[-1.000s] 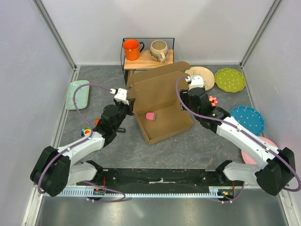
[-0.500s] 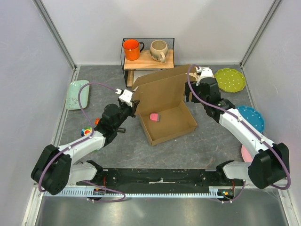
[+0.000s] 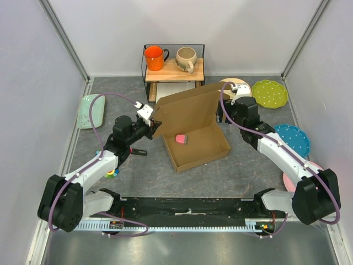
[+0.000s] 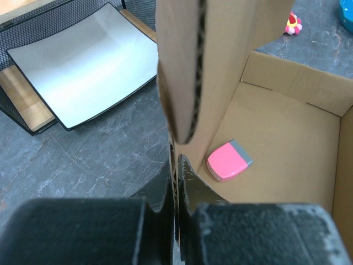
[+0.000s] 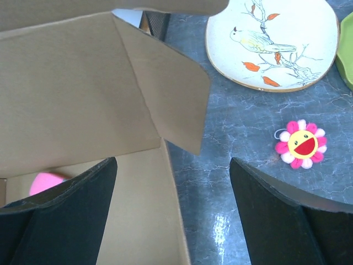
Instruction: Fold the paper box
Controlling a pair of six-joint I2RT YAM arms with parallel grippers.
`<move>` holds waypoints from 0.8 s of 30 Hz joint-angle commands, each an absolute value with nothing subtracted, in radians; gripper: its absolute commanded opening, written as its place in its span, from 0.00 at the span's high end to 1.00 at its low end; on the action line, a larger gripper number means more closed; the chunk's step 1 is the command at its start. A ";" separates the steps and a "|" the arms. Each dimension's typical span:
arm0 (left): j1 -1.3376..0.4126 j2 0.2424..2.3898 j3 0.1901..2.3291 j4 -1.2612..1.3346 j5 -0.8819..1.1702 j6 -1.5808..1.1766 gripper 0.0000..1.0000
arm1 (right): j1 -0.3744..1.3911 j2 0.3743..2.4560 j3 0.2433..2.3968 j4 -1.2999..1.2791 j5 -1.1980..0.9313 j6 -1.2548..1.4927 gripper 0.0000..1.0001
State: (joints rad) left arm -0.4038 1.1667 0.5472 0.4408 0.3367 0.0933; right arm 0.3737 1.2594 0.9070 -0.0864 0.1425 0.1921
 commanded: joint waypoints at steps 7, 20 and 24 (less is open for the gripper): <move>-0.374 1.167 0.615 0.331 0.477 0.135 0.98 | 0.304 1.291 0.804 0.205 0.057 0.144 0.10; -0.374 1.169 0.635 0.275 0.468 0.160 0.98 | 0.265 1.451 0.928 0.244 -0.169 0.097 0.13; -0.374 1.170 0.638 0.268 0.449 0.172 0.98 | 0.265 1.437 0.914 0.245 -0.189 0.101 0.25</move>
